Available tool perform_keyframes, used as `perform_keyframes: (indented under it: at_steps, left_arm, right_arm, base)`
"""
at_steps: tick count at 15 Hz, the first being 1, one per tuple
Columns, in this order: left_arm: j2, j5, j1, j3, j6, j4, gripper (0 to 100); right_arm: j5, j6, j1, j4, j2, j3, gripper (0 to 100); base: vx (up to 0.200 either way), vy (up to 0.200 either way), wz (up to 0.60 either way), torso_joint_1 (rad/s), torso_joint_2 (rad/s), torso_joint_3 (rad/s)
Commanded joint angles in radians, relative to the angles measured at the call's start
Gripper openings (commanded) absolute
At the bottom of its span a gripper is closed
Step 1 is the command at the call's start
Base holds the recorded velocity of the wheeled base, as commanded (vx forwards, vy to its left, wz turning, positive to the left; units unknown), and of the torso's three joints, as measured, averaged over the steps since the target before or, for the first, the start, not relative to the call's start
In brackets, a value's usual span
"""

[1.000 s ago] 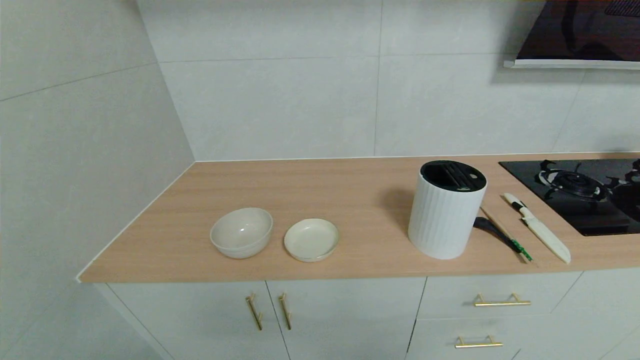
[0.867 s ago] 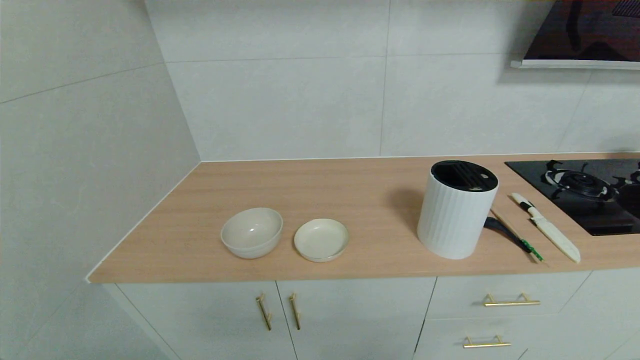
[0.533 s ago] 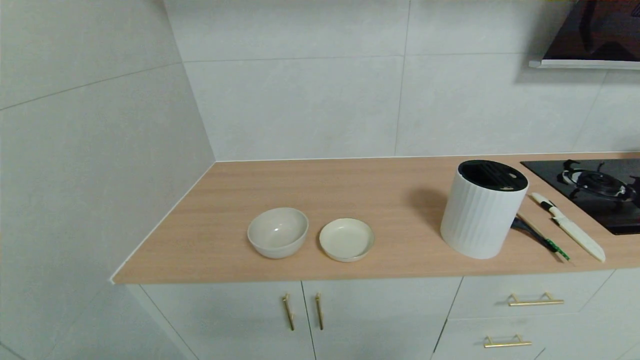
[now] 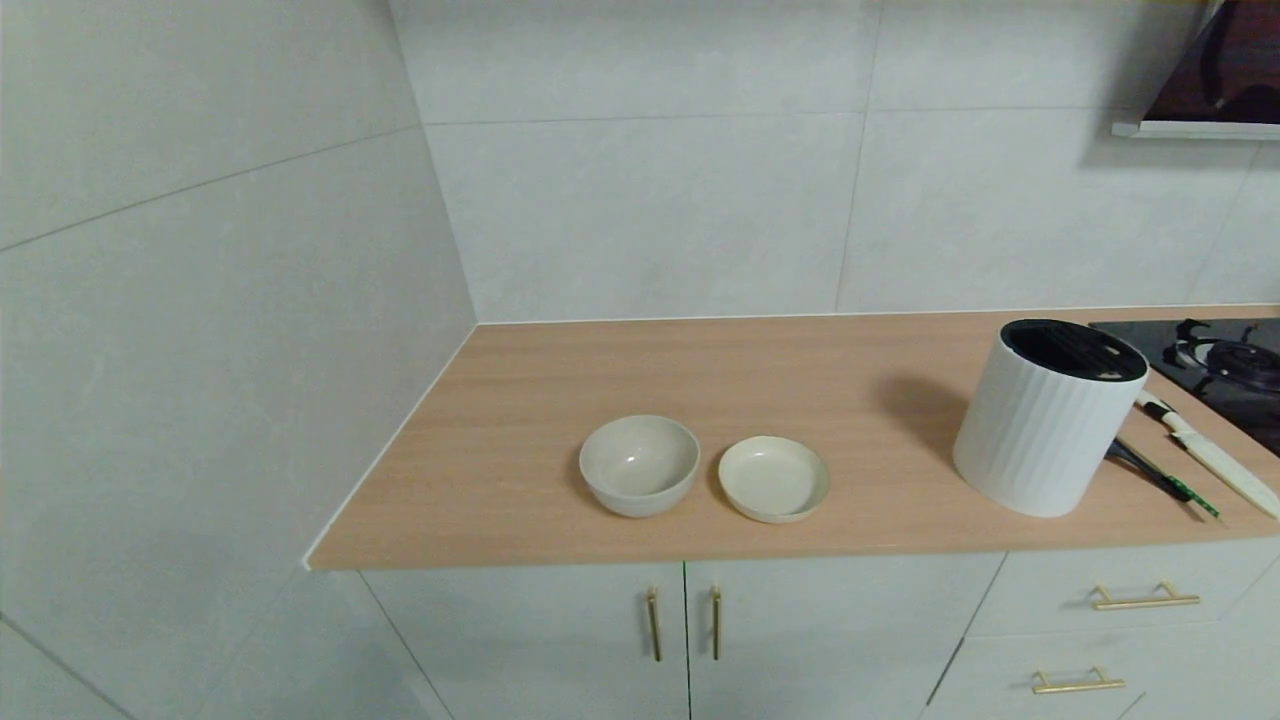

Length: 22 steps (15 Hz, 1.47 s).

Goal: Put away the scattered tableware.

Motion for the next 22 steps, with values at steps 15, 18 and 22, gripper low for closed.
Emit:
perform_keyframes:
  at_steps: [15, 18, 22]
  left_arm:
    - [0.000, 0.000, 0.000, 0.000, -0.001, 0.000, 100]
    - [0.000, 0.000, 0.000, 0.000, -0.001, 0.000, 100]
    - [0.000, 0.000, 0.000, 0.000, -0.001, 0.000, 100]
  right_arm:
    - [0.001, 0.000, 0.000, 0.000, 0.001, 0.000, 100]
    - [0.001, 0.001, 0.000, 0.000, 0.001, 0.000, 100]
    - [0.001, 0.001, 0.000, 0.000, 0.001, 0.000, 100]
  base:
    - [0.000, 0.000, 0.00, 0.000, 0.00, 0.000]
    - [0.000, 0.000, 0.00, -0.055, 0.12, 0.072]
    - [0.000, 0.000, 0.00, -0.203, 0.45, 0.237]
